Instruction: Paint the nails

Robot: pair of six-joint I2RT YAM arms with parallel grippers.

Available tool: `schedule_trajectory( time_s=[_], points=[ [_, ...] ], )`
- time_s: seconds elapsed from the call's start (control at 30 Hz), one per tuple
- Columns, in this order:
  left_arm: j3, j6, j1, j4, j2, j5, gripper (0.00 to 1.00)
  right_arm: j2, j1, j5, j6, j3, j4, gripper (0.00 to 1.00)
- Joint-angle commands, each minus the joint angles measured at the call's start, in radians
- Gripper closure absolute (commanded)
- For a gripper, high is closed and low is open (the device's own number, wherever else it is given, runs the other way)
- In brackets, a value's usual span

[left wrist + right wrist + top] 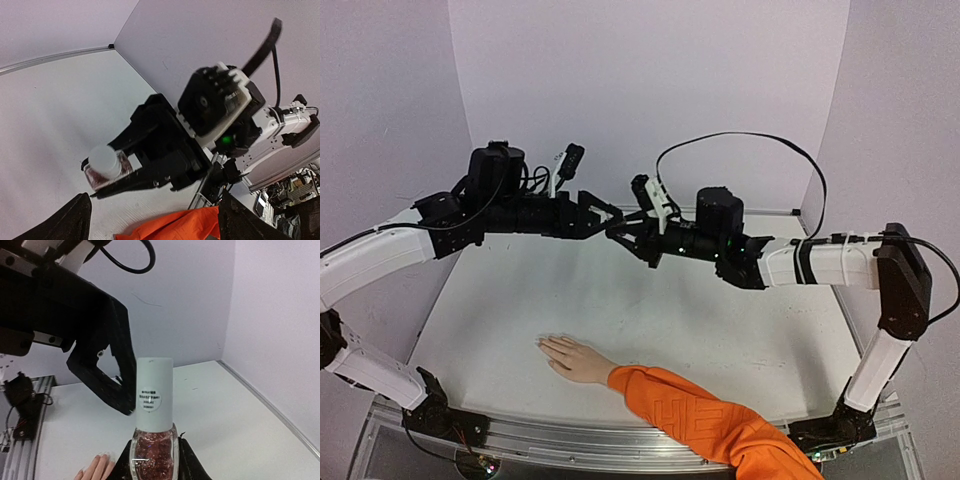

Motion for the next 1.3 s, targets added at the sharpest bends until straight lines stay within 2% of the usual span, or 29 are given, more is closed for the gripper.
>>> schedule_trajectory(
  time_s=[0.0, 0.1, 0.17, 0.33, 0.5, 0.63, 0.77, 0.8, 0.87, 1.07, 1.1, 1.27],
  points=[
    [-0.014, 0.031, -0.005, 0.039, -0.086, 0.064, 0.1, -0.062, -0.056, -0.566, 0.176, 0.021, 0.102, 1.0],
    [-0.018, 0.032, -0.005, 0.049, -0.083, 0.067, 0.11, -0.044, -0.059, -0.629, 0.245, 0.03, 0.146, 1.0],
    [-0.012, 0.027, -0.005, 0.061, -0.069, 0.088, 0.16, -0.025, -0.059, -0.644, 0.278, 0.041, 0.167, 1.0],
    [0.01, 0.015, -0.005, 0.083, -0.035, 0.135, 0.41, 0.009, -0.059, -0.643, 0.332, 0.058, 0.219, 1.0],
    [0.011, 0.015, -0.005, 0.085, -0.034, 0.146, 0.58, 0.018, -0.059, -0.61, 0.343, 0.064, 0.237, 1.0],
    [0.007, 0.01, -0.006, 0.084, -0.03, 0.136, 0.71, 0.018, -0.059, -0.556, 0.337, 0.058, 0.237, 1.0],
    [0.011, -0.007, -0.005, 0.083, -0.012, 0.113, 0.8, -0.021, -0.044, -0.335, 0.266, 0.03, 0.173, 1.0],
    [0.012, -0.011, -0.005, 0.081, -0.006, 0.109, 0.81, -0.035, -0.033, -0.233, 0.236, 0.024, 0.147, 1.0],
    [0.016, -0.019, -0.005, 0.079, 0.005, 0.109, 0.82, -0.056, -0.018, -0.135, 0.205, 0.006, 0.128, 1.0],
    [0.037, -0.018, -0.005, 0.062, 0.028, 0.113, 0.8, -0.062, -0.01, -0.089, 0.183, 0.007, 0.108, 1.0],
    [0.043, -0.014, -0.005, 0.053, 0.029, 0.113, 0.74, -0.061, -0.01, -0.092, 0.18, 0.005, 0.108, 1.0],
    [0.06, 0.013, -0.004, -0.034, 0.008, 0.058, 0.31, -0.064, -0.011, -0.135, 0.156, -0.002, 0.088, 1.0]
  ],
)
